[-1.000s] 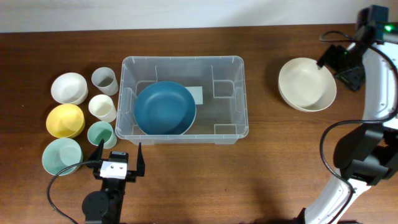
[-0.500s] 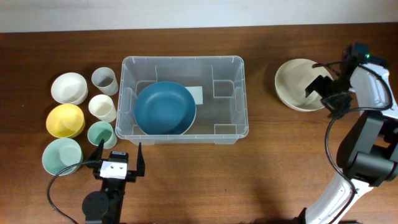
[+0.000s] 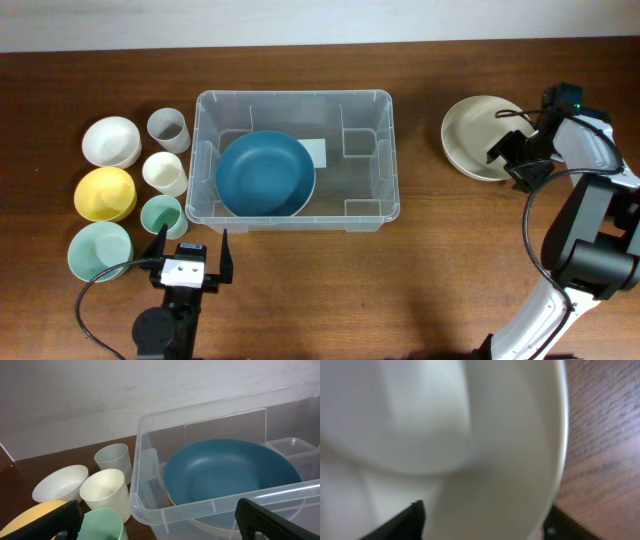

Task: Pack container
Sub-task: 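Grasp the cream plate rim with the right gripper and lift, then carry the cream plate into the bin and lower it on top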

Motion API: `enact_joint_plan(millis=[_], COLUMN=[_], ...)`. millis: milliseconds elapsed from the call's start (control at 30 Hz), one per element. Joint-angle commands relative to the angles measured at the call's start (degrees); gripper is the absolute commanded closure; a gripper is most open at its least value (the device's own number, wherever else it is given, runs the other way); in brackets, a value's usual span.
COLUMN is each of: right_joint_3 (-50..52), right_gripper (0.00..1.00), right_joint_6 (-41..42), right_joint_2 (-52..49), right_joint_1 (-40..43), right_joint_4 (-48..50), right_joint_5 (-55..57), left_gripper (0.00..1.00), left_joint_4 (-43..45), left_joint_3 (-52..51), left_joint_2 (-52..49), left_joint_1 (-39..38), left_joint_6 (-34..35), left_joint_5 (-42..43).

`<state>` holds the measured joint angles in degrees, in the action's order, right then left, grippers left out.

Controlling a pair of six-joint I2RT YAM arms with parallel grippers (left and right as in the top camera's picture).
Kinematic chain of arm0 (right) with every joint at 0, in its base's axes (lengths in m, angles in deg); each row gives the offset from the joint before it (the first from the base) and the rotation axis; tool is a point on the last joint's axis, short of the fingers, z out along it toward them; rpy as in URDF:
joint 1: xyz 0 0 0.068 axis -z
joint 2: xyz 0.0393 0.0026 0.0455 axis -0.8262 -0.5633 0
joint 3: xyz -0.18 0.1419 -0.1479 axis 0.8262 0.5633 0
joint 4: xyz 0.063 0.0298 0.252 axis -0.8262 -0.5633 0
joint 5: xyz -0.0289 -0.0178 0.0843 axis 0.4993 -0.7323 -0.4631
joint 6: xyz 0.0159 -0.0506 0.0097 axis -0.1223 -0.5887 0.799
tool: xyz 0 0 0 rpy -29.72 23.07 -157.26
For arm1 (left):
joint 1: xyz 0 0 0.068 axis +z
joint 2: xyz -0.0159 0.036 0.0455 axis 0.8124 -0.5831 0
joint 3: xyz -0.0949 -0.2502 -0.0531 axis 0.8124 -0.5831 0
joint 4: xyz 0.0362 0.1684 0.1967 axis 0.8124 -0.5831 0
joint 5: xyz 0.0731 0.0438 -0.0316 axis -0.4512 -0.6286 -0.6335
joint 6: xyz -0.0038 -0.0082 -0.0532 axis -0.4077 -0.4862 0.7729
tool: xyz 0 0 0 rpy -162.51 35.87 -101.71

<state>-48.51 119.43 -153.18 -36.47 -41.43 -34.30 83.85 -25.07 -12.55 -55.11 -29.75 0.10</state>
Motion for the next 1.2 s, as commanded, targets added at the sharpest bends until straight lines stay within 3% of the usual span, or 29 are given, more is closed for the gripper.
enact_joint_plan(millis=[0, 567, 800, 900, 1067, 1167], right_joint_3=[0.6, 0.6, 0.6, 0.6, 0.6, 0.5], right_gripper=[0.37, 0.41, 0.73, 0.96, 0.96, 0.96], right_joint_6=[0.3, 0.3, 0.5, 0.5, 0.5, 0.5], right_joint_2=[-0.3, -2.8, -3.1, -3.1, -3.1, -3.1], right_joint_1=[-0.1, -0.1, -0.1, -0.1, 0.0, 0.3], right_joint_4=[1.4, 3.8, 5.3, 5.3, 8.3, 12.2], right_joint_5=[-1.1, -2.5, -3.4, -3.4, -5.4, -12.3], left_gripper=[0.0, 0.0, 0.0, 0.0, 0.0, 0.0], left_joint_4=[-0.1, -0.1, -0.1, -0.1, -0.1, -0.1], left_joint_3=[-0.3, -0.3, -0.3, -0.3, -0.3, -0.3], left_joint_2=[0.3, 0.3, 0.3, 0.3, 0.3, 0.3], left_joint_1=[0.3, 0.3, 0.3, 0.3, 0.3, 0.3], left_joint_6=[-0.7, -0.7, -0.7, -0.7, -0.7, -0.7], left_joint_5=[0.4, 0.4, 0.4, 0.4, 0.4, 0.4])
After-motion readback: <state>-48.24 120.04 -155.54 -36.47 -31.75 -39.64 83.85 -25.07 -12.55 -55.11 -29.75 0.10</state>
